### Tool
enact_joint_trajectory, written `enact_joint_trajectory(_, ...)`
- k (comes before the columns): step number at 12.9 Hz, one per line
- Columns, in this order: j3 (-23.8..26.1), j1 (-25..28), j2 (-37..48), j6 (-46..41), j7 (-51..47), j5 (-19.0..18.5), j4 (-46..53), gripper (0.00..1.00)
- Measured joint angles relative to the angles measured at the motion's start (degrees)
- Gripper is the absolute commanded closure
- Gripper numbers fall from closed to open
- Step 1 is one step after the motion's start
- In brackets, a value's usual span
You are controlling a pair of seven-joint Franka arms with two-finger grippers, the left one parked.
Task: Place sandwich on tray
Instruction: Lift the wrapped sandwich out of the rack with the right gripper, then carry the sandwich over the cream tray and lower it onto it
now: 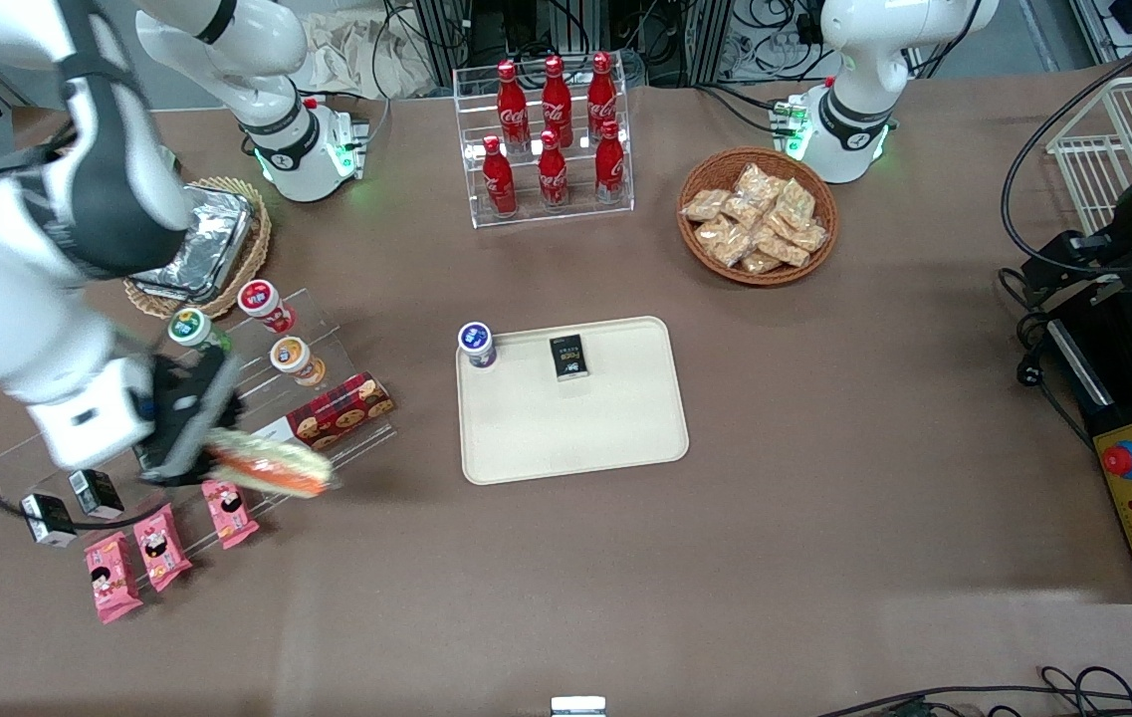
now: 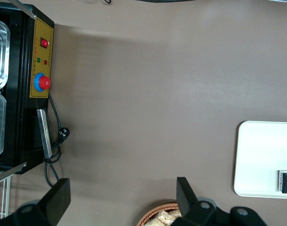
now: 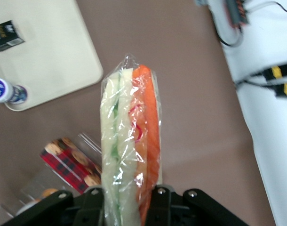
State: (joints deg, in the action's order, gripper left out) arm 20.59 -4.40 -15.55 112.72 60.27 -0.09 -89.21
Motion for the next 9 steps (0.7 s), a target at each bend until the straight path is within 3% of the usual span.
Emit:
enact_joint_trajectory(6,0.0,16.5,-5.8,3.9,-6.0,-5.7,-0.8,0.93)
enact_joint_trajectory(9,-0.1,23.4,-11.9,9.4,-9.3,-11.2,-1.2,0.89)
